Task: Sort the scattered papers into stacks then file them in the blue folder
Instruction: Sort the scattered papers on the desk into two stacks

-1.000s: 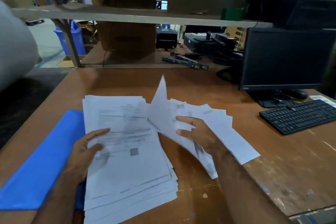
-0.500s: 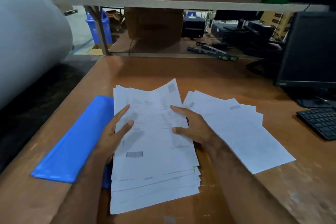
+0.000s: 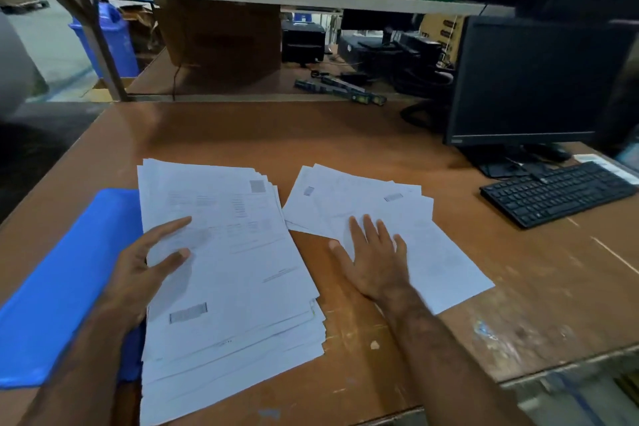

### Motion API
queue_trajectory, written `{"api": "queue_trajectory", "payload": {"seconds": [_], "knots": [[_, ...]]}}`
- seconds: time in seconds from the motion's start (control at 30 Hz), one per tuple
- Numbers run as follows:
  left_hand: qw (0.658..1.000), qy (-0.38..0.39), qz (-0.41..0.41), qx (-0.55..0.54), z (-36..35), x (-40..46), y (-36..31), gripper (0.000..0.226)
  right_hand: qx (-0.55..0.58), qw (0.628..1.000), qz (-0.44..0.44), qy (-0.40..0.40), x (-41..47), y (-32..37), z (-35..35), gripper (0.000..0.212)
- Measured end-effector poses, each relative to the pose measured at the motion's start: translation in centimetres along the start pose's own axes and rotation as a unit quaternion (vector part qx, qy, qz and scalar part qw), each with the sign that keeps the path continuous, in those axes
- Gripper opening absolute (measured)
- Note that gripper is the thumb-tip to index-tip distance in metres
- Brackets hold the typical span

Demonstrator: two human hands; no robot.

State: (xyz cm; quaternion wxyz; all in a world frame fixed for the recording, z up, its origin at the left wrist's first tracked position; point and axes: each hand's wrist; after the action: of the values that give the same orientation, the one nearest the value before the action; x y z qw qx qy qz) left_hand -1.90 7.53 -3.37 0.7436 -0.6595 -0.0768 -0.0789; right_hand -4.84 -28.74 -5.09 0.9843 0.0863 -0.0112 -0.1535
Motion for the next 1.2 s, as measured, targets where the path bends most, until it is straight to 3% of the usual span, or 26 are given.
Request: {"api": "queue_trajectory", "payload": {"seconds": [0.17, 0.27, 0.37, 0.43, 0.6, 0.7, 0.77, 0.83, 0.93, 1.1, 1.2], "knots": [[0.999, -0.001, 0.026, 0.022, -0.4, -0.5, -1.0, 0.055, 0.030, 0.999, 0.011, 0.019, -2.4, 3.8, 0.4, 0.066], [0.999, -0.003, 0.018, 0.038, -0.6, -0.8, -1.2, 0.057, 0.083, 0.996, 0.021, -0.012, -1.9, 4.1, 1.8, 0.060], [0.999, -0.003, 0.025, 0.031, -0.6, -0.8, -1.2, 0.056, 0.081, 0.994, -0.060, -0.053, -0.9, 1.7, 3.2, 0.069], [0.999, -0.002, 0.023, 0.027, -0.5, -0.7, -1.1, 0.056, 0.037, 0.993, -0.110, -0.001, -0.8, -0.6, 3.8, 0.083], [0.999, 0.003, 0.036, 0.002, -0.1, -0.3, -0.7, 0.053, -0.008, 0.991, -0.133, 0.034, 0.0, -3.2, 4.7, 0.101], [0.999, 0.003, 0.039, 0.005, -0.1, -0.4, -0.7, 0.053, -0.022, 0.986, -0.158, 0.049, 1.6, -3.0, 4.8, 0.096], [0.999, -0.003, 0.038, 0.000, -0.2, -0.5, -0.8, 0.053, -0.068, 0.987, -0.144, 0.026, 2.8, -2.6, 4.7, 0.077], [0.999, -0.006, 0.039, -0.003, -0.3, -0.6, -0.8, 0.053, -0.063, 0.995, -0.068, 0.022, 3.7, -2.3, 4.4, 0.057], [0.999, -0.005, 0.040, -0.012, -0.3, -0.5, -0.8, 0.051, -0.055, 0.994, 0.027, 0.088, 3.6, -2.0, 3.9, 0.055], [0.999, -0.005, 0.036, -0.019, -0.2, -0.4, -0.6, 0.050, -0.085, 0.989, -0.104, 0.056, 4.0, -1.4, 4.9, 0.075], [0.999, -0.007, 0.030, -0.027, -0.2, -0.3, -0.4, 0.050, -0.101, 0.987, -0.115, 0.043, 4.1, -0.9, 5.3, 0.078]]}}
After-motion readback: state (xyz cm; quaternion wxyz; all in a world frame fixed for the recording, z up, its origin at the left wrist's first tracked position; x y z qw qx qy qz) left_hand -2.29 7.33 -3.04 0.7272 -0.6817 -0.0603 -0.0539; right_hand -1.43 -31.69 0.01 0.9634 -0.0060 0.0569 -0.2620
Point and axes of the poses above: each hand's wrist, its own x-axis towards the middle knuckle, its own z-axis out of the back of the hand, y = z × x, and after that the axes turned 6 degrees about -z, right-handed
